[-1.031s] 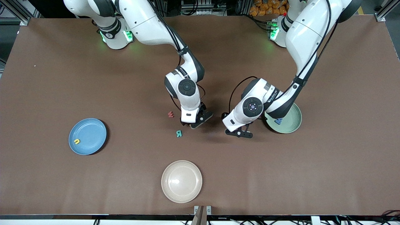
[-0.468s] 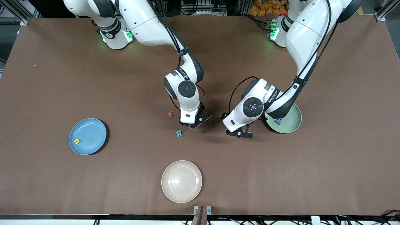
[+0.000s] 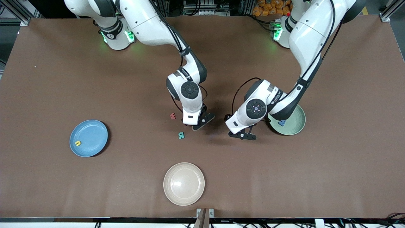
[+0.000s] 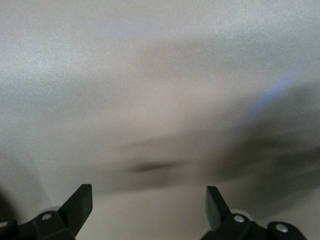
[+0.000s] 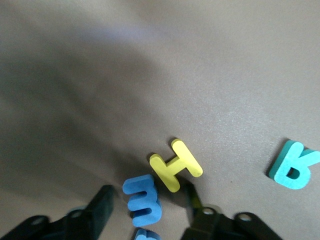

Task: Sort upper and lower case letters into plates

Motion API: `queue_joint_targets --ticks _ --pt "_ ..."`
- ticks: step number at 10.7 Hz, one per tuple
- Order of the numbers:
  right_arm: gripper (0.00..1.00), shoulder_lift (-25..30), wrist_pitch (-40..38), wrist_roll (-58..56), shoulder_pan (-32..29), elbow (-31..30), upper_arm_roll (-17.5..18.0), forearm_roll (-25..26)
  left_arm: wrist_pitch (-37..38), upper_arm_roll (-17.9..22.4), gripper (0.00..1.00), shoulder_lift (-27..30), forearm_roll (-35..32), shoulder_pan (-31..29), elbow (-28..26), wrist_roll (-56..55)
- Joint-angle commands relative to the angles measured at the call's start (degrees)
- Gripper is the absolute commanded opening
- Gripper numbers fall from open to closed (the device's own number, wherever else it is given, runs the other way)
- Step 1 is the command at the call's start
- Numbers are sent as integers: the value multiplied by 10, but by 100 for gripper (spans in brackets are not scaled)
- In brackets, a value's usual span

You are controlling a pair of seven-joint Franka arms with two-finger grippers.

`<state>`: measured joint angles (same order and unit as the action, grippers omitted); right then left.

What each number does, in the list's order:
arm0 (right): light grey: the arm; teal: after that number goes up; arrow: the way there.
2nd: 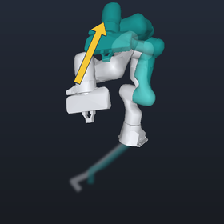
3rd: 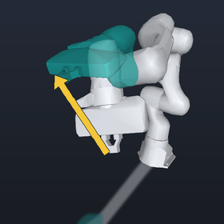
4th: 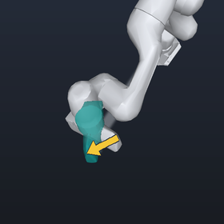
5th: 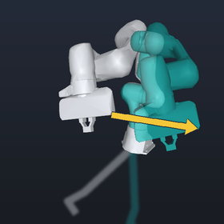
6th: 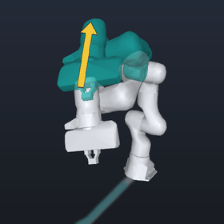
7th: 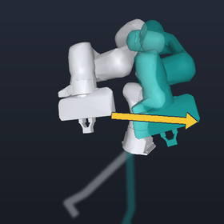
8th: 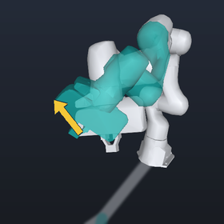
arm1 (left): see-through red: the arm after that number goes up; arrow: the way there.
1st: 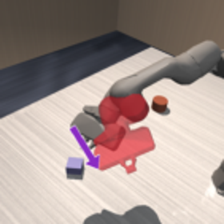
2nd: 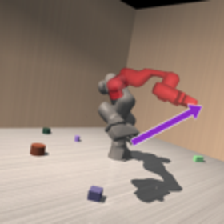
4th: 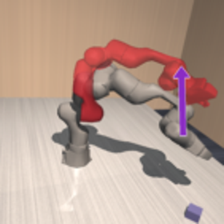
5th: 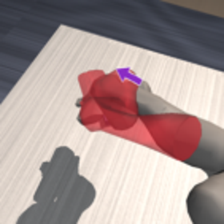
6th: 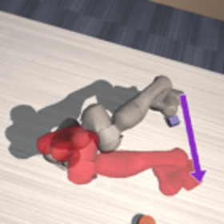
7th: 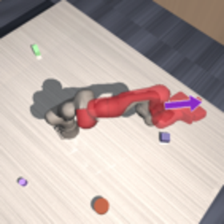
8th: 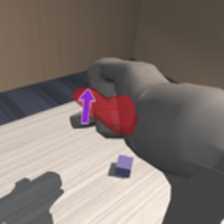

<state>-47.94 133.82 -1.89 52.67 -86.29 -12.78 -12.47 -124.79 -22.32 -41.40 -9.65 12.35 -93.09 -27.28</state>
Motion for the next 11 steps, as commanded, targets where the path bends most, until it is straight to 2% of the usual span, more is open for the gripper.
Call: queue_joint_targets --ticks 1,4,7,9,11 --pt "0 -4 -4 -10 -4 2 2 -1 -1 4 100 -5 2 7 10 -9" --pt "0 5 -8 -7 -8 2 -1 -2 1 4 100 -2 2 6 23 -5" --pt "0 28 -21 -8 -22 2 -34 -4 3 4 100 -5 2 7 33 -8" --pt "0 53 -39 -8 -58 2 -44 -4 3 4 100 -2 3 7 35 -8" --pt "0 74 -73 -8 -94 2 -71 -4 2 4 100 -1 -4 21 51 4"
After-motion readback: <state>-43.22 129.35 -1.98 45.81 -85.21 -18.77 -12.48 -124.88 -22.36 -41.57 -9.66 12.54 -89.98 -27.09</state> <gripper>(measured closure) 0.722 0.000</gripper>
